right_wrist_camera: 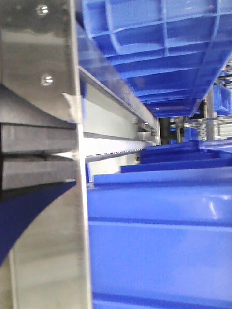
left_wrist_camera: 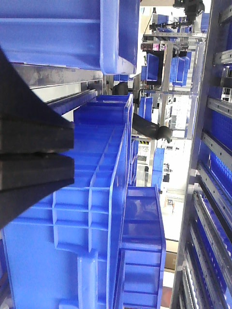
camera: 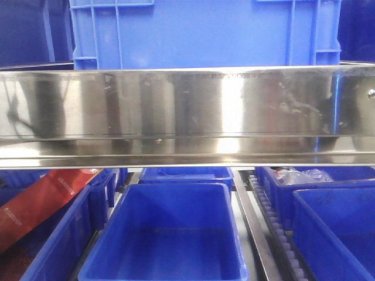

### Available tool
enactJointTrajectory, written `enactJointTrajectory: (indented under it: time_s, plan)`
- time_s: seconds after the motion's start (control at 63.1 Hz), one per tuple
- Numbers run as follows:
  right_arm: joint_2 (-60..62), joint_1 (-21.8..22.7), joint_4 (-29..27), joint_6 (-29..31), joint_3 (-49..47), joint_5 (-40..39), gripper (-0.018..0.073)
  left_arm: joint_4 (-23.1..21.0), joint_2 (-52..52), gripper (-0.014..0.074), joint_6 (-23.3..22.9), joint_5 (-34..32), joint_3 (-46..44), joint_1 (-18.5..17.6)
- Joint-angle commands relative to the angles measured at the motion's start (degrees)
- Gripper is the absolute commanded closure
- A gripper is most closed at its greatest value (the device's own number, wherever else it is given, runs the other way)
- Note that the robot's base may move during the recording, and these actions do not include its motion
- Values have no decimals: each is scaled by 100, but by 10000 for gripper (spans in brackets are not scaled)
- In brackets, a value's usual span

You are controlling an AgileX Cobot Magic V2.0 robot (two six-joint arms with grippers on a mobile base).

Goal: Place cylindrical capacitor in blue bin on shelf

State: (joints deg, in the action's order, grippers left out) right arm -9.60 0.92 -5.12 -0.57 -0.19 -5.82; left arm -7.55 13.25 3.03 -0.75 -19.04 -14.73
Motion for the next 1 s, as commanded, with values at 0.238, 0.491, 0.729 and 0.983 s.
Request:
enactJointTrajectory:
  time_s: [0.238,0.491,0.729,0.983]
  plan:
    - [634,-5,-30,20,19,-7,727,-24,-34,708,-27,-72,4,28]
    - [960,-255,-62,20,19,696,727,-24,-33,708,-27,-62,4,28]
    - [960,-666,67,20,19,784,727,-24,-33,708,-27,-62,4,28]
    - [960,-666,81,20,19,784,727,-24,-33,708,-27,-62,4,28]
